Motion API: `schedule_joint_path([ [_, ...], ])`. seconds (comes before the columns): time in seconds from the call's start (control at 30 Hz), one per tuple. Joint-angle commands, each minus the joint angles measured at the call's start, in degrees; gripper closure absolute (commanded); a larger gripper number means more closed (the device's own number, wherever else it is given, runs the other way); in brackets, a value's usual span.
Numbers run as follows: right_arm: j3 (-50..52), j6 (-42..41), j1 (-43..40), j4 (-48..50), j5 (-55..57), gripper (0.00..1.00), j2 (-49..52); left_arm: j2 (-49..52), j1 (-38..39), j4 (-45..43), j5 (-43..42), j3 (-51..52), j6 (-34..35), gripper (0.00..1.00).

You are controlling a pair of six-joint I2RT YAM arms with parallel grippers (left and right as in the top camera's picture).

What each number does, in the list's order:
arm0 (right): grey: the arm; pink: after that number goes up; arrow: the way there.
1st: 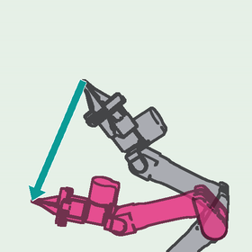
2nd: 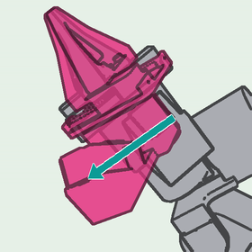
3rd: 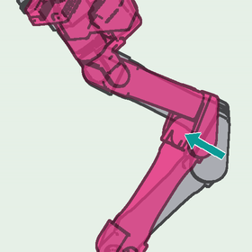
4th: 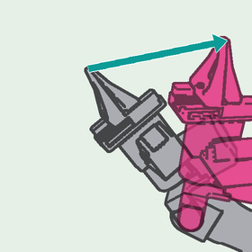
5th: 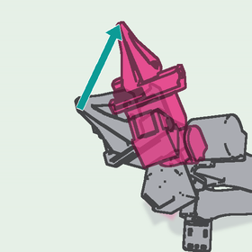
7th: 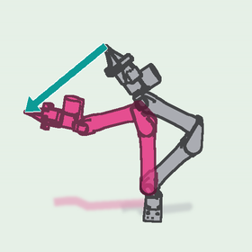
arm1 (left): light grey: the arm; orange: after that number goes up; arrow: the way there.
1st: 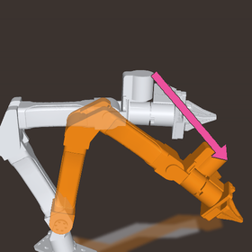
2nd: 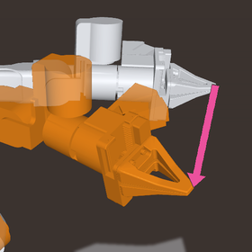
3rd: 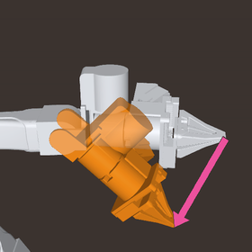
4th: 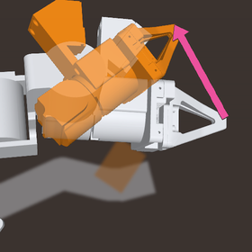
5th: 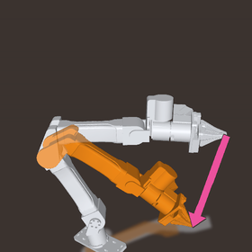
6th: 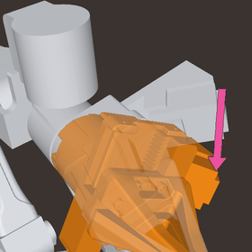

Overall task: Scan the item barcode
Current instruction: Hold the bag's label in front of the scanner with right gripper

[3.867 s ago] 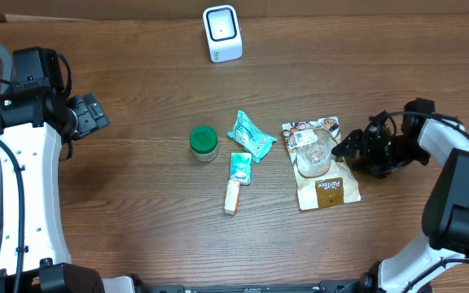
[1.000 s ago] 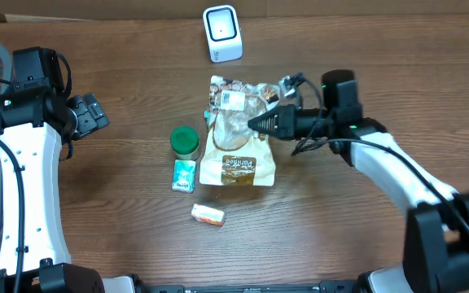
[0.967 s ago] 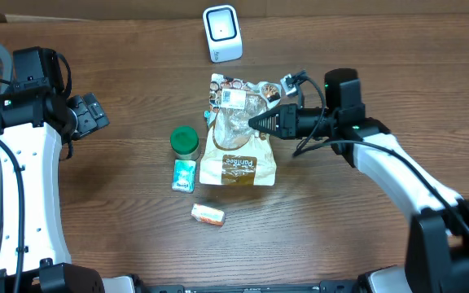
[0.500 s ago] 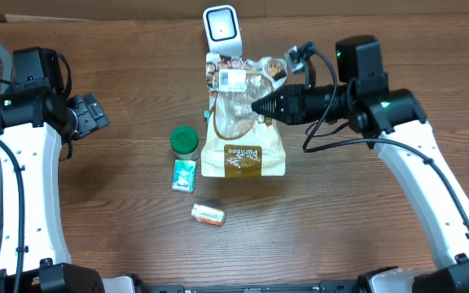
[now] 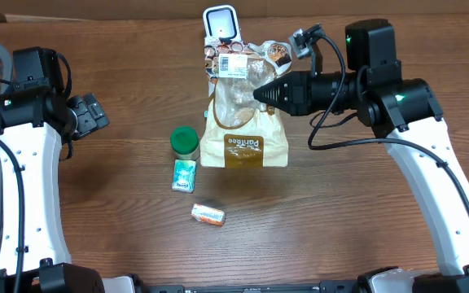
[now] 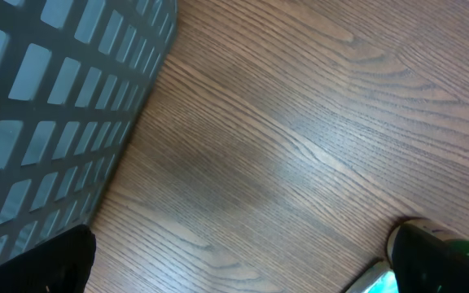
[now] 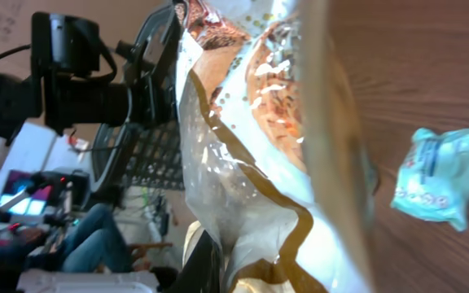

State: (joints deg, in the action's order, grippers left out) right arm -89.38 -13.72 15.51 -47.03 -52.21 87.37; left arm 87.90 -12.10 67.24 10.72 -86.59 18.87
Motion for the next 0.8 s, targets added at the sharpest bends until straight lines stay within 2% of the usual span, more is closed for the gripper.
schedule_joint_path([
  [0.0, -5.92, 0.09, 0.74, -0.74, 7.52, 0.96, -1.22, 0.17, 0.11, -0.15, -0.24, 0.26, -1.09, 0.0],
  [0.03, -7.45, 0.13, 1.05, -1.49, 9.86, 0.96, -0.9, 0.2, 0.11, -0.17, -0.26, 0.26, -1.09, 0.0],
  [0.07, -13.07, 1.42, 2.69, -4.02, 18.21, 0.96, 1.09, 0.2, 0.11, -0.17, -0.26, 0.26, -1.09, 0.01],
  [0.13, -17.18, 3.43, 4.28, -5.11, 24.79, 0.96, 3.26, 0.17, 0.11, -0.17, -0.26, 0.26, -1.09, 0.0],
  [0.23, -22.67, 6.32, 7.63, -5.77, 40.44, 0.96, 7.1, 0.2, 0.13, -0.15, -0.26, 0.26, -1.09, 0.0],
  [0.4, -23.5, 13.53, 14.56, 6.58, 75.89, 0.96, 15.26, 0.17, 0.11, -0.17, -0.24, 0.26, -1.09, 0.0],
  [0.53, -23.5, 25.62, 16.7, 17.03, 88.37, 0.96, 22.64, 0.17, 0.11, -0.17, -0.26, 0.26, -1.09, 0.0],
  [0.77, -23.5, 49.44, 17.05, 37.29, 98.47, 0.96, 35.28, 0.2, 0.11, -0.17, -0.26, 0.26, -1.09, 0.0],
])
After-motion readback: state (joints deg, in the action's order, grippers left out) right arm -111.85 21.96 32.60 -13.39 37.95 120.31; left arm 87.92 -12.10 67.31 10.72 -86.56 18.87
